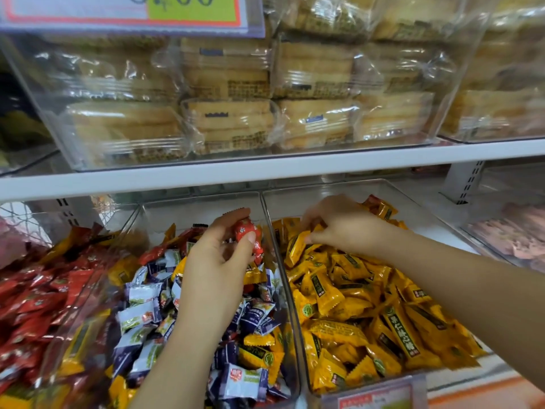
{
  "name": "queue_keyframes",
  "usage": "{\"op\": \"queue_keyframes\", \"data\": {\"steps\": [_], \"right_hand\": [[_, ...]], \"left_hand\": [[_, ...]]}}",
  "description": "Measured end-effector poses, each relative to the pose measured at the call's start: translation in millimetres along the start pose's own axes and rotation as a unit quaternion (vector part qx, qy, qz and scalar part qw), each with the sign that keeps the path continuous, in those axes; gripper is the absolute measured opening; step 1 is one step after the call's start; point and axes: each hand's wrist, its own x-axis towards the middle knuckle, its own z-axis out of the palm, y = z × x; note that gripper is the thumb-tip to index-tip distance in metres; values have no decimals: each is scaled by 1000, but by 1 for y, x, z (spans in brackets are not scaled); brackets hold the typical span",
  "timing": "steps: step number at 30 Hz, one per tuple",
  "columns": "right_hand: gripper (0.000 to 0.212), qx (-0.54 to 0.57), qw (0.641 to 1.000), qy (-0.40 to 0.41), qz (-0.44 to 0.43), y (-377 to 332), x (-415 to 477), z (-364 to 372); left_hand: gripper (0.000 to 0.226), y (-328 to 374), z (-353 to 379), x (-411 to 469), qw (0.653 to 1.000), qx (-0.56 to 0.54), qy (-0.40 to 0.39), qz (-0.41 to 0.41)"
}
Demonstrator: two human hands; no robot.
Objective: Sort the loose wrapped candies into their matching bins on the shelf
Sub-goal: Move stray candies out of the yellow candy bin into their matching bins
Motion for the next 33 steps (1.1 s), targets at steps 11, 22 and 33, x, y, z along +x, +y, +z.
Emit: {"op": "queue_keyframes", "data": {"steps": [11, 22, 33], "right_hand": [[16, 85, 967, 201, 130, 51, -108, -30], [14, 7, 987, 123, 100, 35, -100, -39], [30, 4, 981, -187, 49, -6, 29, 20]], "left_hand": [[31, 12, 1, -9, 1000, 24, 1, 11], [32, 18, 2, -20, 1000, 9, -15, -2], [24, 3, -5, -6, 1000, 22, -8, 2]]}}
